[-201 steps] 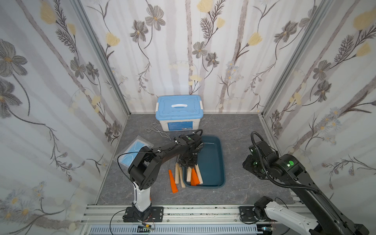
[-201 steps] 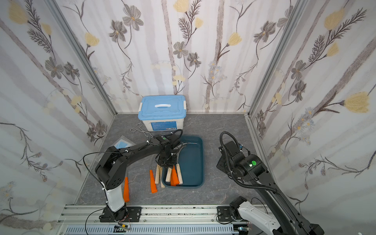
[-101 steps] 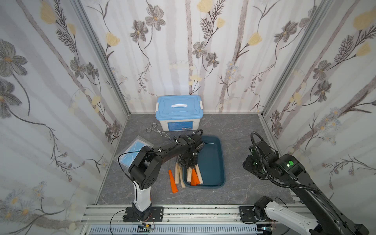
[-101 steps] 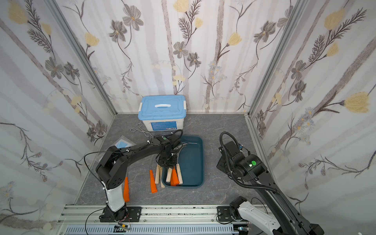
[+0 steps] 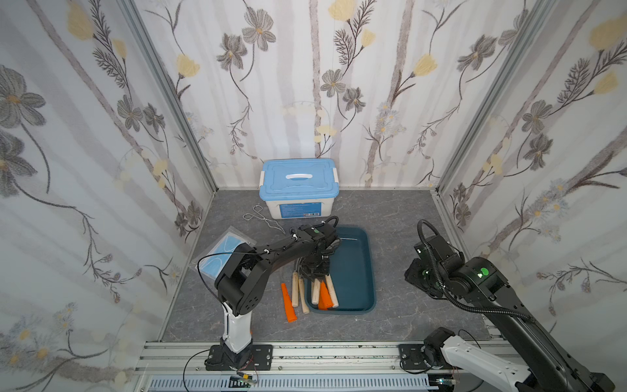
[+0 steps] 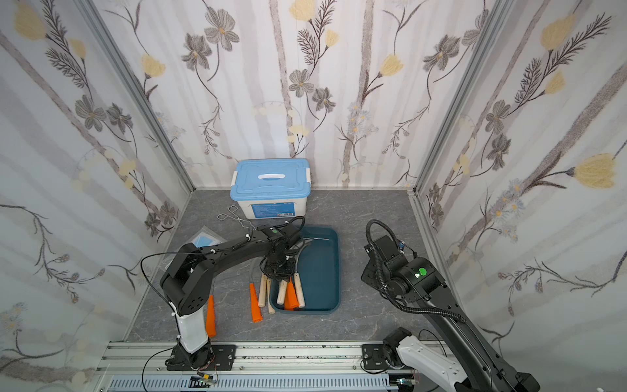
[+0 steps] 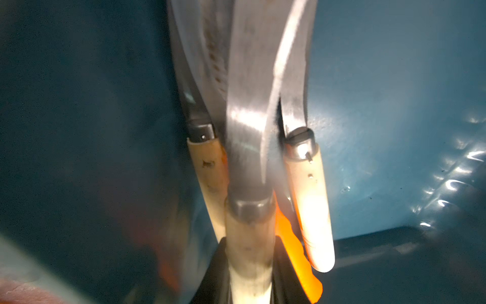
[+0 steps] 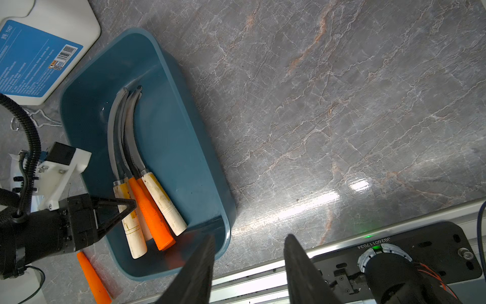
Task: Put small sickles into storage boxes
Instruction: Place the sickle in the storage box.
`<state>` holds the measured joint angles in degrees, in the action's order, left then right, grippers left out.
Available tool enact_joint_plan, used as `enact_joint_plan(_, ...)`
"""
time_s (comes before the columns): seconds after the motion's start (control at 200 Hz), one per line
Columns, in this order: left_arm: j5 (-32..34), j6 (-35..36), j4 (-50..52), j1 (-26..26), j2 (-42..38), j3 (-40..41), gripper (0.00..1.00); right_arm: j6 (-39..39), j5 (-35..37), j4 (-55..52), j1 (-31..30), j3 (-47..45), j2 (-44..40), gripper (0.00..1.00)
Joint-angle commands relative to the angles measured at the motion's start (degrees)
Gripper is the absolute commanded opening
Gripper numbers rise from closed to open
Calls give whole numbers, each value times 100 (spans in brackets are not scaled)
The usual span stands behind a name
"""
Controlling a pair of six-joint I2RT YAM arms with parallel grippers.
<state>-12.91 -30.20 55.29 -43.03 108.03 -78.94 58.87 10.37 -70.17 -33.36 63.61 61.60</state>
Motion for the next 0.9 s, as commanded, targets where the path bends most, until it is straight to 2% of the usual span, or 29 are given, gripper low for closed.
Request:
enact_joint_plan(0.0,-1,-1,8,4,-8,-8,14,72,97,118,4,-16,25,46)
enact_joint_plan(0.365,60,-3,17,5,-22,21,23,71,88,135,0,-33,19,46)
enact_joint_plan(0.62,43,28,8,5,-29,19,40,74,81,129,-1,-68,-8,46)
enact_joint_plan(0.894,95,32,37,5,-71,-13,43,72,87,132,4,-77,-9,46)
